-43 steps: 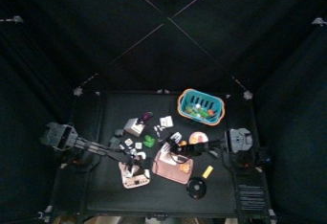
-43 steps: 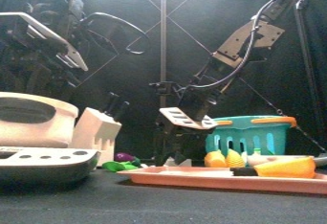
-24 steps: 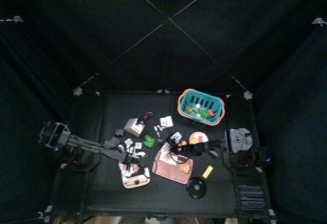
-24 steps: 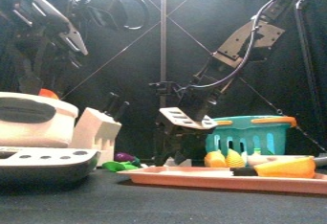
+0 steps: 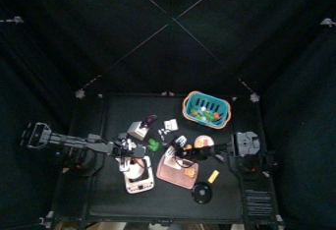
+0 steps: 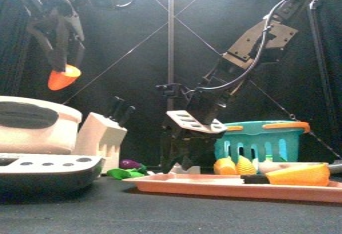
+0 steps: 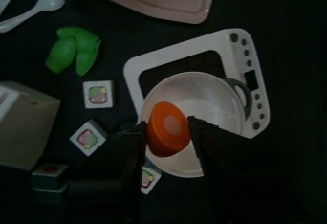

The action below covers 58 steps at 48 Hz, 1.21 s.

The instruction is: Place carrot bottom above plate

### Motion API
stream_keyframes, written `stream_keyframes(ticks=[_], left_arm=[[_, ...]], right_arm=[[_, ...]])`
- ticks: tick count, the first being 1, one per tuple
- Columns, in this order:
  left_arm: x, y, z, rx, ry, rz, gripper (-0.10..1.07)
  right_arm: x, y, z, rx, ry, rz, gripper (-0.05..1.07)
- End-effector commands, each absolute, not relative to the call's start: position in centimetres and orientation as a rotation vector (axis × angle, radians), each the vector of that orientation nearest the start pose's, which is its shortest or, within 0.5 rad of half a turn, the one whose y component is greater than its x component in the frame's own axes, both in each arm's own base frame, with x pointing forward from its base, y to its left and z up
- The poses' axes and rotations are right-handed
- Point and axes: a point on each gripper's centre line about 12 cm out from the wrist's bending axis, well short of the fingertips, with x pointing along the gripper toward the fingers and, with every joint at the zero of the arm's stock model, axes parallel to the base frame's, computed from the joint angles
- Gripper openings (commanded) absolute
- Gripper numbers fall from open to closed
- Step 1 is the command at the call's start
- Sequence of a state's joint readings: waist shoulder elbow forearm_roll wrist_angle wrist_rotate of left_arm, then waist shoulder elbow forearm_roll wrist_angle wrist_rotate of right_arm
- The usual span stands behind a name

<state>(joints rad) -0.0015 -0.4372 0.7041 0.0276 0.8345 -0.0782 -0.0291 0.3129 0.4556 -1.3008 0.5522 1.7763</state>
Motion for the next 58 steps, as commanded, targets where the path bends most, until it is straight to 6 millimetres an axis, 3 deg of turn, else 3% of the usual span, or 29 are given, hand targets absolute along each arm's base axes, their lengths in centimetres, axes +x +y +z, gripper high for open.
stream_keyframes(ticks=[1, 7, 16, 27, 38, 52, 58], left_arm=[[27.2, 2.2, 24.1, -0.071, 1.071, 0.113, 0.69], [27.2, 3.9, 23.0, -0.082, 1.048, 0.163, 0.68], [28.6, 4.4, 22.8, -0.008, 0.887, 0.161, 0.69], [30.7, 5.0, 22.3, -0.040, 0.771, 0.166, 0.68], [34.0, 6.1, 19.8, -0.090, 0.772, 0.186, 0.69], [38.3, 6.5, 16.9, -0.104, 0.831, 0.180, 0.69], [39.2, 6.7, 16.1, -0.127, 0.892, 0.185, 0.69]], right_arm=[[42.6, -9.0, 14.0, 0.264, 0.657, -0.764, 0.95], [42.1, -10.0, 14.8, 0.278, 0.641, -0.785, 0.95], [40.3, -11.0, 16.3, 0.235, 0.615, -0.820, 0.95], [35.9, -11.7, 17.8, 0.278, 0.606, -0.918, 0.95], [31.9, -11.2, 17.1, 0.367, 0.652, -0.989, 0.95], [31.2, -10.9, 16.8, 0.368, 0.666, -0.986, 0.95], [31.3, -10.8, 16.8, 0.362, 0.666, -0.982, 0.95]])
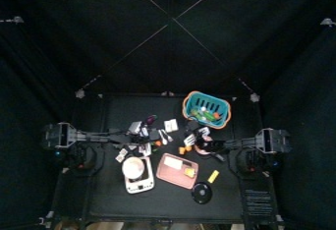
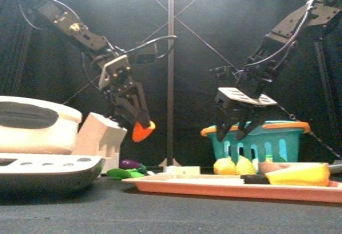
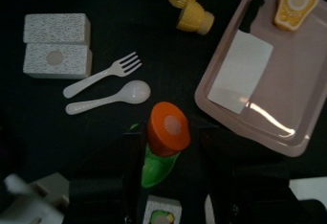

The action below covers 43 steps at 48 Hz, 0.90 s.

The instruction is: Place carrot bottom above plate

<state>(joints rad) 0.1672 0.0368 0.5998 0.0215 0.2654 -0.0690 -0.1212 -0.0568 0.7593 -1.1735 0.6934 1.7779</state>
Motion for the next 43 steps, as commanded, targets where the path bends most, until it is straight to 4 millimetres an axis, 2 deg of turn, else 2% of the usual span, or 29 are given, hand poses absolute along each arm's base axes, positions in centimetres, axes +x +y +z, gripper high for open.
stream_keyframes(ticks=[1, 21, 43], left_arm=[[39.3, 6.7, 16.1, -0.130, 0.900, 0.185, 0.69], [40.6, 7.0, 14.3, -0.169, 0.955, 0.196, 0.69], [40.7, 7.1, 14.0, -0.178, 0.959, 0.198, 0.72]], right_arm=[[31.3, -10.8, 16.8, 0.363, 0.667, -0.982, 0.95], [30.9, -10.8, 16.5, 0.358, 0.678, -0.989, 0.95], [30.8, -10.9, 16.4, 0.358, 0.680, -0.992, 0.95]])
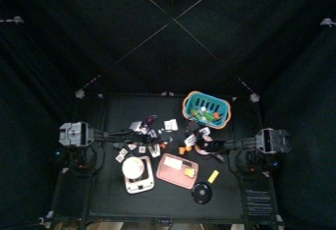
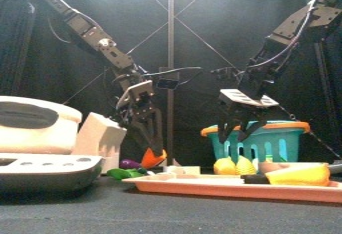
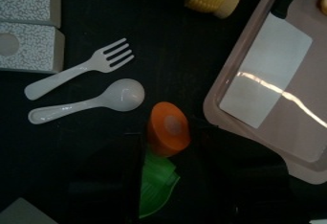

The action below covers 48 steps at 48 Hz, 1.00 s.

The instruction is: Place carrot bottom above plate

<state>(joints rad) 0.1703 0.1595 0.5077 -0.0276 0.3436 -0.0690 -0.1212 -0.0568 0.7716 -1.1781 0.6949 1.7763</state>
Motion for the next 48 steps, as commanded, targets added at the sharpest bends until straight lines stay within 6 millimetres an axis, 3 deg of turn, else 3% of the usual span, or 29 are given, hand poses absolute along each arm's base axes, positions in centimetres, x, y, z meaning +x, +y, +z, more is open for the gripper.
stream_keyframes(ticks=[1, 19, 48], left_arm=[[40.7, 7.1, 14.0, -0.177, 0.959, 0.198, 0.72], [40.9, 7.0, 14.0, -0.175, 0.945, 0.196, 0.87], [41.3, 7.0, 16.2, -0.168, 0.860, 0.194, 0.87]], right_arm=[[30.8, -10.9, 16.4, 0.358, 0.680, -0.992, 0.95], [30.8, -11.0, 16.3, 0.357, 0.683, -0.996, 0.95], [30.8, -11.0, 16.0, 0.354, 0.691, -0.996, 0.95]])
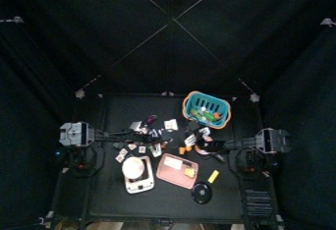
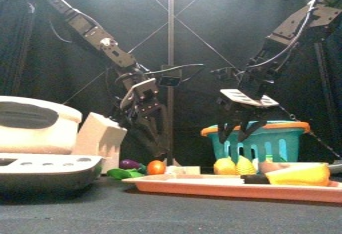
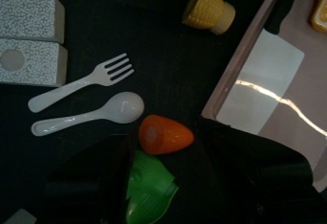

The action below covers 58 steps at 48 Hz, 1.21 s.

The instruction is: Place carrot bottom above plate

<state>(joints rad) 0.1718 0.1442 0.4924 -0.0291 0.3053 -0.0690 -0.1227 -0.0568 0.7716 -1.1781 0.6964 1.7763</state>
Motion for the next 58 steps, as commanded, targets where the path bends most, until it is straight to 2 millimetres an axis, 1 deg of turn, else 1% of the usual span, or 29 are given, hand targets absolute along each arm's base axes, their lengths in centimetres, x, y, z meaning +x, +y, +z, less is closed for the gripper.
stream_keyframes(ticks=[1, 6, 17, 28, 39, 43, 51, 56, 58], left_arm=[[41.3, 7.1, 16.3, -0.167, 0.853, 0.195, 0.87], [41.3, 7.1, 16.6, -0.165, 0.829, 0.195, 0.87], [41.3, 7.0, 16.5, -0.166, 0.827, 0.194, 0.87], [41.3, 6.9, 16.8, -0.163, 0.817, 0.192, 0.87], [40.8, 6.8, 18.4, -0.163, 0.775, 0.191, 0.87], [40.5, 6.8, 18.6, -0.161, 0.758, 0.192, 0.87], [39.7, 6.6, 18.5, -0.159, 0.754, 0.191, 0.87], [38.9, 6.5, 19.5, -0.156, 0.720, 0.190, 0.86], [38.4, 6.4, 20.1, -0.155, 0.694, 0.189, 0.86]], right_arm=[[30.8, -11.0, 16.0, 0.354, 0.691, -0.996, 0.95], [30.8, -11.0, 16.0, 0.354, 0.691, -0.996, 0.95], [30.8, -11.0, 16.0, 0.355, 0.690, -0.997, 0.95], [30.8, -11.0, 16.1, 0.356, 0.689, -0.997, 0.95], [30.8, -11.0, 16.0, 0.355, 0.690, -0.997, 0.95], [30.8, -11.0, 16.0, 0.356, 0.690, -0.996, 0.95], [31.0, -11.0, 16.0, 0.357, 0.689, -0.992, 0.95], [31.0, -11.0, 15.9, 0.359, 0.691, -0.991, 0.95], [31.1, -11.0, 16.0, 0.360, 0.689, -0.989, 0.95]])
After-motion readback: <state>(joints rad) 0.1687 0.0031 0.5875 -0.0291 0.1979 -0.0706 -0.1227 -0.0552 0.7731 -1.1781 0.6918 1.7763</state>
